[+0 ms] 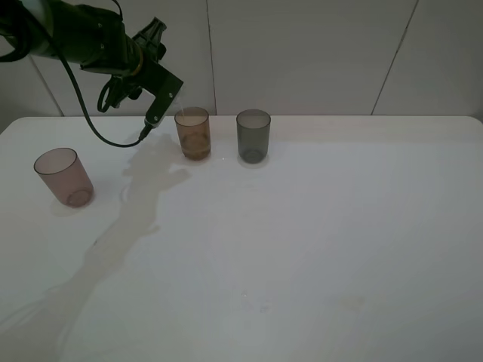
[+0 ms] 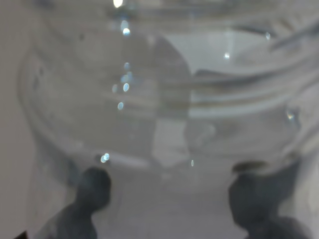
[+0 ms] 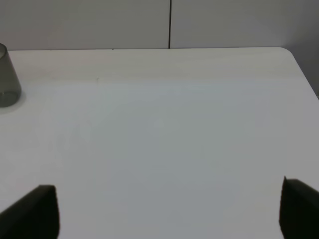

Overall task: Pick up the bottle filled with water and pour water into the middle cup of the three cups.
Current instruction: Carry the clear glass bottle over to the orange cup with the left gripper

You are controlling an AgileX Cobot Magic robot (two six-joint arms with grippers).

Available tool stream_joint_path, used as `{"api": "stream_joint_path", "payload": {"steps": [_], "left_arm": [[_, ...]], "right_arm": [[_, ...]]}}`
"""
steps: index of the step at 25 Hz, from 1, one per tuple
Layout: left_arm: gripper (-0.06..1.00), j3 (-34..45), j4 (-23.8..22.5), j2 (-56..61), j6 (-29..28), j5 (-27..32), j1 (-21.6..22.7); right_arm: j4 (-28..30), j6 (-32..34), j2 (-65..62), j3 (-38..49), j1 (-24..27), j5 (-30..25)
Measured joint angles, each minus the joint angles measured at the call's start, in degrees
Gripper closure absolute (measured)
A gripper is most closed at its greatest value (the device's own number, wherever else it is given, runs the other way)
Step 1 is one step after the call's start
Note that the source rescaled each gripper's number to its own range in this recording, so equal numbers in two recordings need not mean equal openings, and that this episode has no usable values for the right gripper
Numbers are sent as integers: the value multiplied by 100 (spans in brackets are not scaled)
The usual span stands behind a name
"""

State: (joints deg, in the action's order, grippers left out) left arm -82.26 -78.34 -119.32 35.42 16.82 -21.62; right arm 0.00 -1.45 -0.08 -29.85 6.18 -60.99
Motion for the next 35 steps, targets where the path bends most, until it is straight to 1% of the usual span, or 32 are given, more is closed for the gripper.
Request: {"api": "stream_joint_path", "payload": {"steps": [20,22,24,27,30,33,35], "left_arm": [[93,0,-68,0,0,-159,0],[93,0,-4,6,-51,-159,-19],[93,0,168,68,-214,-151,-47],[93,0,414,257,-706,-151,-69],[93,0,734,492,-1515,-146,-81],[93,0,1243,756,-2670,-120,-101],[93,0,1714,936,-3644,-62,-165]], "right_arm": [[0,0,0,0,0,0],[0,0,0,0,0,0],[0,0,0,0,0,0],[0,0,0,0,0,0],[0,0,0,0,0,0],[0,0,0,0,0,0],[0,0,0,0,0,0]]}}
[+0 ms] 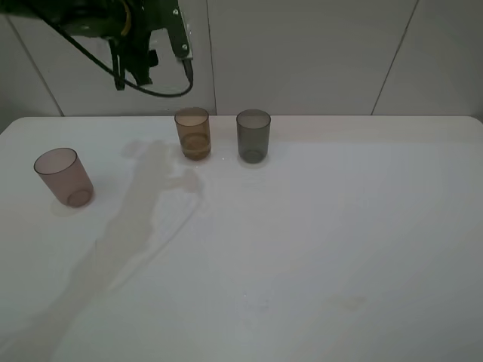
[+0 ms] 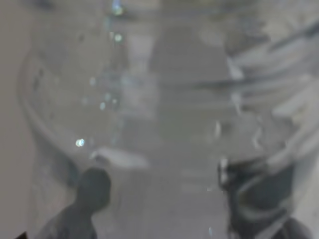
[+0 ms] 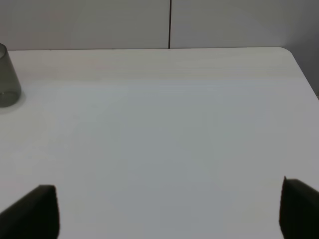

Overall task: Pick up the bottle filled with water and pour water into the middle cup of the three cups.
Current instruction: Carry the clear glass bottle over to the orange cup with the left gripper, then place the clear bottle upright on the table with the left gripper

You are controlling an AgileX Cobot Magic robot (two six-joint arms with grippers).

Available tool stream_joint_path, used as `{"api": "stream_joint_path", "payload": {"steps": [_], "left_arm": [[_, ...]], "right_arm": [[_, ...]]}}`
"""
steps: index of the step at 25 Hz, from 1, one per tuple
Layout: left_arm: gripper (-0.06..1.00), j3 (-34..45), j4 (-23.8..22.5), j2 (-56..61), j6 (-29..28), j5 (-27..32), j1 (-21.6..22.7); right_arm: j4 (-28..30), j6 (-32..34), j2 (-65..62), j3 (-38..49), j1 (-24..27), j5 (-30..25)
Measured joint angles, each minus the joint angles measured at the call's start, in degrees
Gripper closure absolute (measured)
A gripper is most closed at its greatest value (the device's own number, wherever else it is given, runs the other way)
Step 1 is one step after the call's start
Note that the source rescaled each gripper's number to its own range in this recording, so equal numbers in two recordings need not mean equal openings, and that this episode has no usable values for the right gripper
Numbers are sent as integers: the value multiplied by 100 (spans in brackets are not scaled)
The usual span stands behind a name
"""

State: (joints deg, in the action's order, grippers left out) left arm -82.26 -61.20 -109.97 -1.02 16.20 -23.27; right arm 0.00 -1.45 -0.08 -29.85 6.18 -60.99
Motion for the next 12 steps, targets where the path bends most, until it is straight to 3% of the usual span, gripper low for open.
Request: {"api": "stream_joint_path", "payload": {"steps": [5,8,12], "left_arm": [[93,21,1215,460,-2292,297,-305],[93,344,1804,696,-2825,169,-559],[93,1134,2168,893,-2941,-825,-926]], "right_arm": [[0,0,0,0,0,0],[0,0,0,0,0,0],[0,0,0,0,0,0]]}}
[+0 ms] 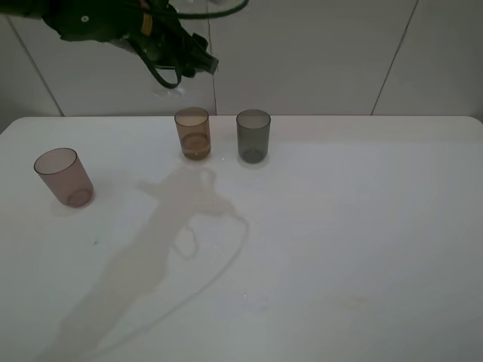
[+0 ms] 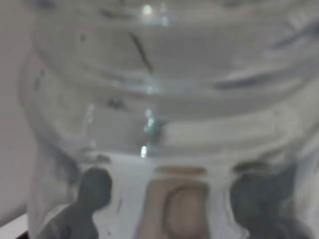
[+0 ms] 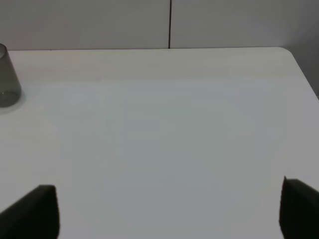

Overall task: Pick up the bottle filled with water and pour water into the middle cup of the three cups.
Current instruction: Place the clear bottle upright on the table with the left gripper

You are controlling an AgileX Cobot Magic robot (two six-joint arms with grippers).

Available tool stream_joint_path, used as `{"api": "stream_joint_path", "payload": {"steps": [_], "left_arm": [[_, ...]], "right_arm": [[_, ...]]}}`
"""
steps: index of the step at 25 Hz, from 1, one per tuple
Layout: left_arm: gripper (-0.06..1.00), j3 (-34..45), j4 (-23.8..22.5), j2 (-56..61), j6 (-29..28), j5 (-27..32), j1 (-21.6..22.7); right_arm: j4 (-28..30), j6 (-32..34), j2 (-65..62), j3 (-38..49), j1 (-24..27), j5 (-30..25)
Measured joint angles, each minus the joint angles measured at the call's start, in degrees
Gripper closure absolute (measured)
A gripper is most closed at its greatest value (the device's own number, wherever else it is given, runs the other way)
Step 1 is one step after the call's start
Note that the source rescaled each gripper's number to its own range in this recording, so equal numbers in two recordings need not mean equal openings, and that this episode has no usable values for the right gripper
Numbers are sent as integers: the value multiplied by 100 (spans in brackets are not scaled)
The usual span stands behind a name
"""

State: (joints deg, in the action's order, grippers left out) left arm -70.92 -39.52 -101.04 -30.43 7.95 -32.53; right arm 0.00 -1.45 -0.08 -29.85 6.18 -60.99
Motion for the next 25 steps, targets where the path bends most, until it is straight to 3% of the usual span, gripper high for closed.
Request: {"api": "stream_joint_path", "payload": {"steps": [8,14,25], "left_arm": [[93,1621,879,37,290,-2540,-191],[93,2594,1438,-340,1735,-4629,-136],[93,2772,1986,-1493,2098,-5884,-136]], "right_arm": [[0,0,0,0,0,0],[0,0,0,0,0,0],[0,0,0,0,0,0]]}}
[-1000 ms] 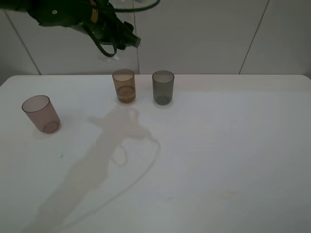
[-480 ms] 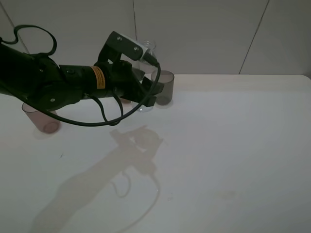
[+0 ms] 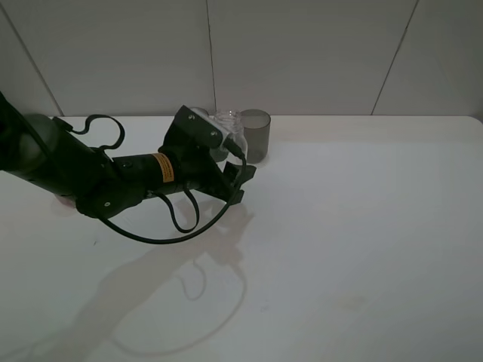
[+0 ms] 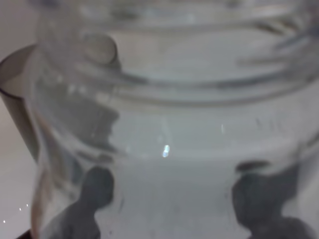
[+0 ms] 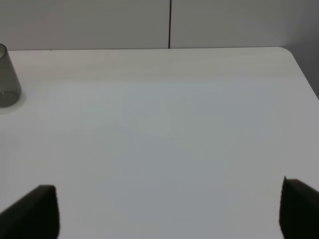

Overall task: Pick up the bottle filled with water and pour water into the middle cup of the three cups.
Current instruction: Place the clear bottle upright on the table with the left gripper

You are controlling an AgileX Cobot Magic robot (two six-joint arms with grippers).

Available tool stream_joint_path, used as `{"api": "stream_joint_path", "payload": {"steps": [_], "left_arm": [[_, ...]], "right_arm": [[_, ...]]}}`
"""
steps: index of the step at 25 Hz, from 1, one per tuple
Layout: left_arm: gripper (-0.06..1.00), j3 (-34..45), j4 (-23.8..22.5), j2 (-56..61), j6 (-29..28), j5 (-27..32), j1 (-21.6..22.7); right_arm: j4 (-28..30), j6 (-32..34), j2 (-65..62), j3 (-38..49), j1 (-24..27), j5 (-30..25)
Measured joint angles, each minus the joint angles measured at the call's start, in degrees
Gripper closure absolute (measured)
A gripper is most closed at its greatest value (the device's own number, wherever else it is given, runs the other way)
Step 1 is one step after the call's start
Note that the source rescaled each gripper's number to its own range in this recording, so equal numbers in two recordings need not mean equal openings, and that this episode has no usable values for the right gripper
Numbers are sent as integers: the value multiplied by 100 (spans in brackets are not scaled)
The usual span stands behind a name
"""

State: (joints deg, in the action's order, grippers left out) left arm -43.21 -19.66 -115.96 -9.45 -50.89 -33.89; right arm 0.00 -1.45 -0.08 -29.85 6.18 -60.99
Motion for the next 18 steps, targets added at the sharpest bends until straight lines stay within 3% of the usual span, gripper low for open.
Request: {"api": "stream_joint_path", "payload": {"steps": [18], "left_arm": [[93,6,96,-495,290,-341,0]], "right_arm": [[0,0,0,0,0,0]]}}
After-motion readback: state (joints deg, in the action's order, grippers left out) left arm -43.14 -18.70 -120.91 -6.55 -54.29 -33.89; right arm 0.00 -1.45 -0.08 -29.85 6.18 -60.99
